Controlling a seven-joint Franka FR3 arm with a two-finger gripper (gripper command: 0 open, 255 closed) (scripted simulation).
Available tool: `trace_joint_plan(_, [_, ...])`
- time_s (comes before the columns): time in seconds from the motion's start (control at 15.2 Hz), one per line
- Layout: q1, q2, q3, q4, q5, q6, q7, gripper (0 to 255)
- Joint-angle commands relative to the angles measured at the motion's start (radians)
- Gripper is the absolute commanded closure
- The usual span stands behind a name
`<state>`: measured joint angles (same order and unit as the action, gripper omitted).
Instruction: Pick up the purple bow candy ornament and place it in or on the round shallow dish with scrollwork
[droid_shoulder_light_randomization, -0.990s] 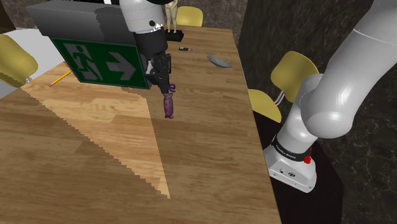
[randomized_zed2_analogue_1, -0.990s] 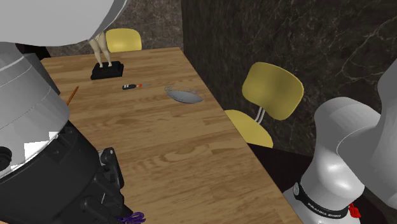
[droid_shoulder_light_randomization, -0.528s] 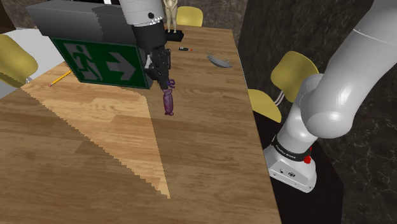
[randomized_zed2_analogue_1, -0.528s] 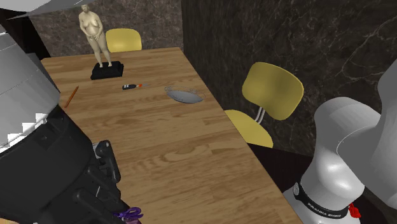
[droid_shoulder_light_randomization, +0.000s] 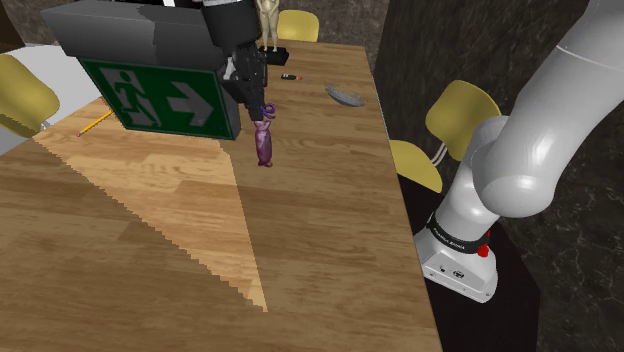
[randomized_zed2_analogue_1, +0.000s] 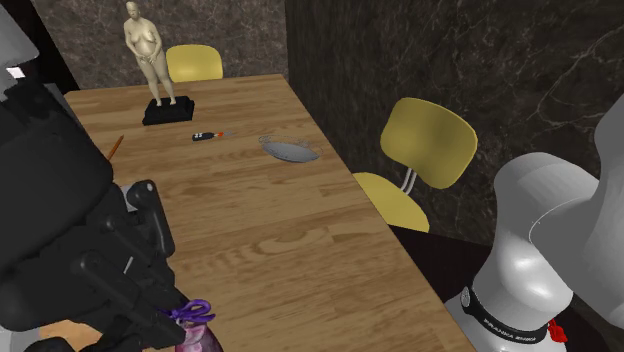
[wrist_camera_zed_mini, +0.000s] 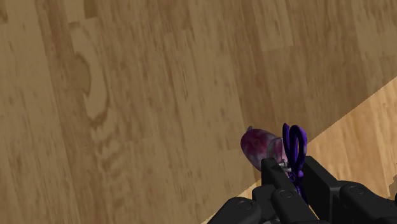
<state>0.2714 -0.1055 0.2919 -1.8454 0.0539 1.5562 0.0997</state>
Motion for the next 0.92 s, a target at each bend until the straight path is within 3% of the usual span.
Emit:
trace_joint_plan(0.0, [0.0,0.004,0.0,0.031,-0.001,-0.028,0.002,255])
trace_joint_plan(0.66, [0.0,0.027,0.001,0.188,-0.007,-0.163,0.01,255])
trace_joint_plan(0.86, [-0.034,-0.011,-0.041,0.159,-0.015,-0.172,-0.067,255])
